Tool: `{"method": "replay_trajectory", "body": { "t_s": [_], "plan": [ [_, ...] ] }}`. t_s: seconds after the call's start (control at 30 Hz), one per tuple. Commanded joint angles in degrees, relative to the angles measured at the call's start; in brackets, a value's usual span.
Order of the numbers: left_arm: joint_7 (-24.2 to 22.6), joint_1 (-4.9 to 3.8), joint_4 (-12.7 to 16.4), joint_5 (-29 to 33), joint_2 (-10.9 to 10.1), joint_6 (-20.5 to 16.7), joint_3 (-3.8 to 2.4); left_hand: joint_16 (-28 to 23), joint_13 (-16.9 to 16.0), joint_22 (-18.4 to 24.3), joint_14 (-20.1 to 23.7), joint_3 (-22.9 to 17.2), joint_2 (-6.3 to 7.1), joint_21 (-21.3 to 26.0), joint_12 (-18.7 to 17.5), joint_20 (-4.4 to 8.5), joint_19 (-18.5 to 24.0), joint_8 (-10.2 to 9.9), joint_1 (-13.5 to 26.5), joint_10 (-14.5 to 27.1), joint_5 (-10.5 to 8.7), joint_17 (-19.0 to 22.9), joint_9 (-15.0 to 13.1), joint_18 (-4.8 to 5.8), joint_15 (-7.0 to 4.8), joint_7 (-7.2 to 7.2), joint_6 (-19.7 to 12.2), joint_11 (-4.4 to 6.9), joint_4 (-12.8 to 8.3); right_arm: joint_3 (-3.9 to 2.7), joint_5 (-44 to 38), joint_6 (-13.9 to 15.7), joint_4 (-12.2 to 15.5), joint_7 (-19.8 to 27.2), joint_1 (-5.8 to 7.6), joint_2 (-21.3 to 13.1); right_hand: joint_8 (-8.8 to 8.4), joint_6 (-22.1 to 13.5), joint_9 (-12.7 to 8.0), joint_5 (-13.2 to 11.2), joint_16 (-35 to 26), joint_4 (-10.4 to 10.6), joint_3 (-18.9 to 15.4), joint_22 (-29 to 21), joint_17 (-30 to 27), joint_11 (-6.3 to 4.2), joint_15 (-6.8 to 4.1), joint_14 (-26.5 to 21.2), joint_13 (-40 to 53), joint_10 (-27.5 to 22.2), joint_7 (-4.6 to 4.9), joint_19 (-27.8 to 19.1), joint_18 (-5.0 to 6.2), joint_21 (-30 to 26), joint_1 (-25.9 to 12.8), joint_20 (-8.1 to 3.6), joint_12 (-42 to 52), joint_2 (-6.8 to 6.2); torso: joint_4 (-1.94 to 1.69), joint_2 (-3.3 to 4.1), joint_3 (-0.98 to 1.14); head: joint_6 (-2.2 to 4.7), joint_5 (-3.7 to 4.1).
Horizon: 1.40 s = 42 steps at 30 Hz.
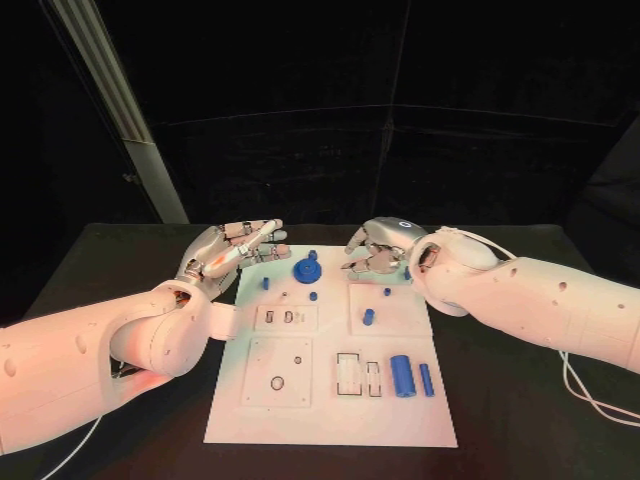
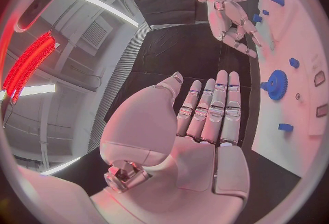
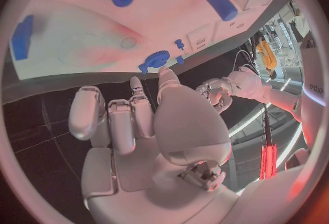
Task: Assemble the parts on the task board
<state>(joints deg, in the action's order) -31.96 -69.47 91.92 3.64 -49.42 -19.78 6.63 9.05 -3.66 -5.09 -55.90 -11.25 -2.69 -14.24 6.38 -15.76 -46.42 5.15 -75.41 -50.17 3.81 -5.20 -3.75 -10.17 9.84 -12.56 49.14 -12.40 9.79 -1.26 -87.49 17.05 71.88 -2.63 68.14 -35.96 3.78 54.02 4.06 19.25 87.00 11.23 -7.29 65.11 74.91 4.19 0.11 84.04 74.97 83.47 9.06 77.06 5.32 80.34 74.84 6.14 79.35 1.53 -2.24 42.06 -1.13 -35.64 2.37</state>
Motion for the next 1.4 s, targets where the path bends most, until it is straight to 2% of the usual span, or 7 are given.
{"method": "replay_trajectory", "body": {
  "t_s": [0.03,0.23,0.33,0.47,0.63,1.03,1.4],
  "plan": [
    [-0.5,-0.10,-0.2,-0.2,-0.2,0.7,-0.03,-0.4,0.1,0.1,0.5,-0.3,-0.01,0.4,-0.4,-0.26,0.1,-0.3,-0.1,0.4,-0.01,0.1,0.1,-0.21,0.06,-2.69,-0.2,-0.10,-0.2,0.00,16.6,2.7,1.0,10.8,0.13,-3.3,0.31,0.4,0.0,-1.5,-0.4,-2.1,0.3,-1.1,7.0,-0.08,-0.28,4.1,5.4,-0.7,0.05,-0.6,-0.16,-0.6,2.9,-0.03,-0.8,-0.55,0.53,-0.21,0.06,0.07,0.14],
    [-0.6,-0.09,-0.6,-0.2,-0.3,1.0,-0.03,-0.5,0.1,0.2,0.5,-0.5,0.02,0.5,-0.4,-0.27,0.1,-0.3,0.0,0.4,-0.01,0.1,0.1,-0.21,0.08,-2.68,-0.2,-0.11,-0.3,0.02,23.3,0.9,0.8,14.9,0.09,-8.3,0.22,0.1,-0.1,-3.5,-0.4,-5.3,0.7,-1.5,7.0,-0.08,-0.32,4.1,5.0,-1.0,0.12,-0.7,-0.14,-0.9,6.4,-0.11,-1.4,-1.35,1.33,-0.41,0.43,0.47,0.06],
    [-0.6,-0.08,-0.9,-0.2,-0.2,1.2,-0.02,-0.5,0.1,0.2,0.5,-0.6,0.02,0.5,-0.4,-0.27,0.1,-0.3,0.0,0.3,-0.01,0.1,0.0,-0.22,0.07,-2.65,-0.2,-0.09,-0.3,0.03,24.5,0.4,0.5,15.8,-0.06,-10.1,0.21,0.0,-0.1,-3.8,-0.4,-6.0,0.8,-1.5,7.1,-0.08,-0.32,4.2,5.0,-1.0,0.12,-0.6,-0.15,-1.0,7.0,-0.11,-1.3,-1.51,1.55,-0.41,0.59,0.56,0.52],
    [-0.7,-0.07,-1.2,-0.2,0.0,1.3,-0.01,-0.5,0.1,0.2,0.5,-0.6,0.02,0.5,-0.4,-0.27,0.1,-0.3,0.0,0.3,-0.01,0.1,0.0,-0.22,0.07,-2.65,-0.2,-0.09,-0.3,0.04,25.2,-0.2,0.1,16.3,-1.03,-11.8,0.07,-0.3,-0.1,-4.0,-0.3,-6.5,0.6,-1.5,7.3,-0.03,-0.29,4.2,5.0,-1.0,0.20,-0.6,-0.15,-1.0,7.2,-0.13,-1.4,-1.81,1.45,-0.39,0.60,0.40,0.91],
    [-0.7,0.00,-1.6,-0.2,0.2,1.4,0.01,-0.5,0.1,0.2,0.5,-0.6,0.02,0.5,-0.4,-0.27,0.1,-0.3,0.0,0.3,-0.01,0.1,0.0,-0.22,0.07,-2.65,-0.2,-0.09,-0.3,0.04,25.3,-0.6,-1.0,16.4,-2.28,-12.4,0.04,-0.5,-0.1,-4.3,-0.3,-6.7,0.4,-1.5,7.5,0.01,-0.26,4.3,4.9,-1.1,0.23,-0.5,-0.16,-1.0,7.2,-0.13,-1.5,-2.07,1.28,-0.24,0.77,0.12,1.32],
    [-0.7,0.29,-2.3,-0.2,0.7,1.5,0.08,-0.5,0.0,0.2,0.5,-0.6,0.02,0.5,-0.4,-0.27,0.1,-0.3,0.0,0.3,-0.01,0.1,0.0,-0.23,0.05,-2.61,-0.1,-0.06,-0.3,0.03,23.4,-0.8,-4.4,16.4,-4.20,-11.1,-0.14,-1.4,-0.2,-5.1,-0.2,-7.3,0.3,-1.5,7.7,0.17,-0.14,4.3,4.7,-1.2,0.43,-0.5,-0.16,-1.1,7.4,-0.07,-1.7,-2.05,1.24,0.01,1.66,0.20,0.68],
    [-0.6,0.38,-2.7,-0.2,1.0,1.6,0.10,-0.5,0.0,0.2,0.5,-0.6,0.02,0.5,-0.4,-0.27,0.1,-0.3,0.0,0.3,-0.01,0.1,0.0,-0.23,0.05,-2.61,-0.1,-0.06,-0.3,0.00,23.1,0.3,-6.3,16.4,-4.35,-10.1,-0.15,-2.1,-0.3,-5.1,-0.1,-7.3,0.4,-1.3,7.9,0.30,-0.04,4.4,4.9,-1.1,0.57,-0.4,-0.21,-1.0,7.2,0.01,-1.4,-1.51,1.28,-0.03,1.60,-0.03,0.80]
  ]
}}
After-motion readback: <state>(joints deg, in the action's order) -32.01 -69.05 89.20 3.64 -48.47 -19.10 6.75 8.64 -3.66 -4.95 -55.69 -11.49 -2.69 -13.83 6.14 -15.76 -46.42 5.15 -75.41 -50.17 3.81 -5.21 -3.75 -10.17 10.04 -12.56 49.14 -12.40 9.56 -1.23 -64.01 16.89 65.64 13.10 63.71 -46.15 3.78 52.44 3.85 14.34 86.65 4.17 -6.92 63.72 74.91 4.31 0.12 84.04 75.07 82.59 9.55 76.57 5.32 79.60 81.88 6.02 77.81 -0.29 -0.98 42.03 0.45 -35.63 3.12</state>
